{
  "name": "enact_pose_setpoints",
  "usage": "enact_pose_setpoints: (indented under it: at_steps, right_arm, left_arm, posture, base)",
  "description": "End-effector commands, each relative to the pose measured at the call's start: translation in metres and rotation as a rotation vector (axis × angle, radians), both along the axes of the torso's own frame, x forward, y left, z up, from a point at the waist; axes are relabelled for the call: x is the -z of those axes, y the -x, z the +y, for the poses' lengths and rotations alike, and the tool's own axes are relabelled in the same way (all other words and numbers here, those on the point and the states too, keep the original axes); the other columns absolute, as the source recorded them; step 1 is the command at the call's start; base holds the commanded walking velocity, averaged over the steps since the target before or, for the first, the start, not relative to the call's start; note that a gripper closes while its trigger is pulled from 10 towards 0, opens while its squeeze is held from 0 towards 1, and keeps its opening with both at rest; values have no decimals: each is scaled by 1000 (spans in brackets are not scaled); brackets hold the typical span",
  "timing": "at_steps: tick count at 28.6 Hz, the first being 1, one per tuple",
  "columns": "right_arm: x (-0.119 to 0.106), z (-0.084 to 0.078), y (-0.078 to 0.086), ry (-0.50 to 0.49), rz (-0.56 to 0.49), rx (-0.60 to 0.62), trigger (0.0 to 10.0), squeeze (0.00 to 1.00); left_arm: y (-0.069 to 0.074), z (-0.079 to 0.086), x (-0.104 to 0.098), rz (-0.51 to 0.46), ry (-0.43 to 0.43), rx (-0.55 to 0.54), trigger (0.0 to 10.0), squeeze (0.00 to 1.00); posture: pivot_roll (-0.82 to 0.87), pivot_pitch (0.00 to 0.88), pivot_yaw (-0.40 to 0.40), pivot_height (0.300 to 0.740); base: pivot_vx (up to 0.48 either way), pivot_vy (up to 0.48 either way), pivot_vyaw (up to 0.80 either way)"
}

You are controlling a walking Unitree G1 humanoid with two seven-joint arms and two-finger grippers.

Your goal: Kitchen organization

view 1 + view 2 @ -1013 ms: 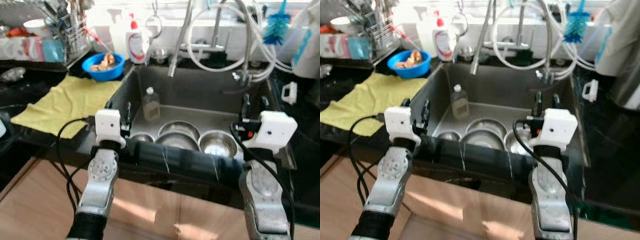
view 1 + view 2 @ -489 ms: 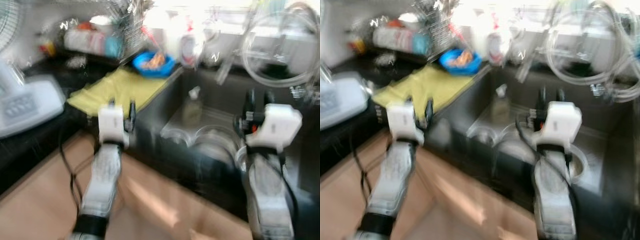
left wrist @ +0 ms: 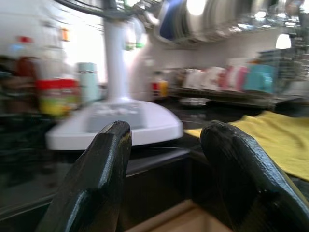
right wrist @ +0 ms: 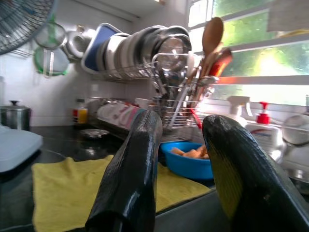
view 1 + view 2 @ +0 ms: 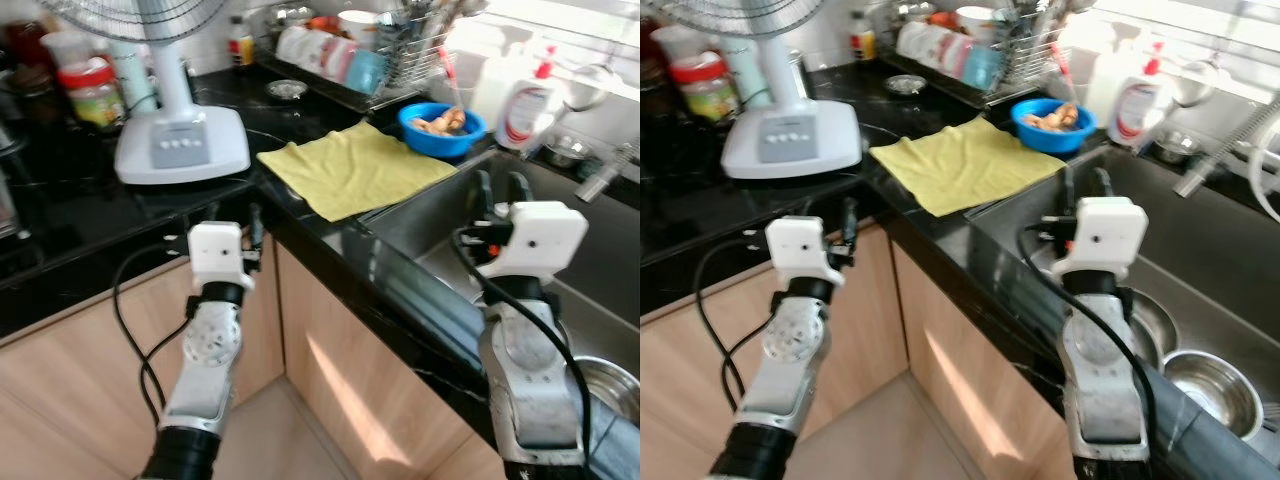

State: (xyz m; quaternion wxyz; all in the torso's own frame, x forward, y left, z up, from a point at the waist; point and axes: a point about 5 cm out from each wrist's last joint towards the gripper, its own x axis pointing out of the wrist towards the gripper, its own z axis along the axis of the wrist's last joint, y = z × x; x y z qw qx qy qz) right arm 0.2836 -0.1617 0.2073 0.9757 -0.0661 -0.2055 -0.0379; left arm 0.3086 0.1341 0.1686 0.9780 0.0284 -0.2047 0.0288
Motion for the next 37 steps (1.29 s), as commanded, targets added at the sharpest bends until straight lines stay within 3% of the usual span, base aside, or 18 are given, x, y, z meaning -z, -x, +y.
enact_pose_setpoints:
  at_steps: [1, 5, 8, 13, 18, 20, 29, 30, 31, 33, 37]
  right_arm:
    - [-2, -4, 0, 3, -1, 2, 10000, 0]
    - [-2, -4, 0, 6, 2, -2, 10000, 0]
    - [3, 1, 5, 15, 23, -56, 10000, 0]
    - [8, -1, 8, 19, 44, -66, 10000, 0]
    - [15, -2, 8, 30, 79, -87, 10000, 0]
    - [32, -11, 7, 21, 154, -71, 10000, 0]
    - [33, -11, 7, 21, 156, -71, 10000, 0]
    - [70, -26, 11, -8, 305, -68, 10000, 0]
    - [81, -30, 13, -18, 347, -66, 10000, 0]
    - [93, -34, 17, -13, 386, -53, 10000, 0]
    - [96, -36, 19, -13, 385, -53, 10000, 0]
  left_arm:
    - [0, 1, 2, 1, -19, -6, 10000, 0]
    - [1, 17, 3, 4, -49, -53, 10000, 0]
    - [5, 53, 11, 35, -109, -184, 10000, 0]
    - [12, 71, 23, 78, -118, -261, 10000, 0]
    - [16, 71, 34, 117, -128, -256, 10000, 0]
    - [20, 73, 53, 182, -121, -263, 10000, 0]
    - [20, 73, 54, 182, -122, -266, 10000, 0]
    - [36, 86, 104, 382, -159, -277, 10000, 0]
    - [42, 89, 118, 439, -168, -280, 10000, 0]
    - [52, 93, 135, 517, -165, -284, 10000, 0]
    - [59, 94, 146, 567, -161, -287, 10000, 0]
  posture:
    - [-132, 0, -32, 740]
    - [-129, 0, -32, 740]
    - [-126, 0, -24, 740]
    - [-121, 0, -18, 740]
    - [-118, 0, -14, 740]
    - [-120, 0, -11, 740]
    - [-120, 0, -11, 740]
    - [-114, 0, -3, 740]
    - [-114, 0, -3, 740]
    - [-109, 0, -4, 740]
    - [-111, 0, -2, 740]
  base:
    - [0, 0, 800]
    - [0, 0, 800]
    - [0, 0, 800]
    - [0, 0, 800]
    - [0, 0, 740]
    - [0, 0, 0]
    - [0, 0, 0]
    - [0, 0, 0]
    - [0, 0, 0]
    - [0, 0, 0]
    - [0, 0, 0]
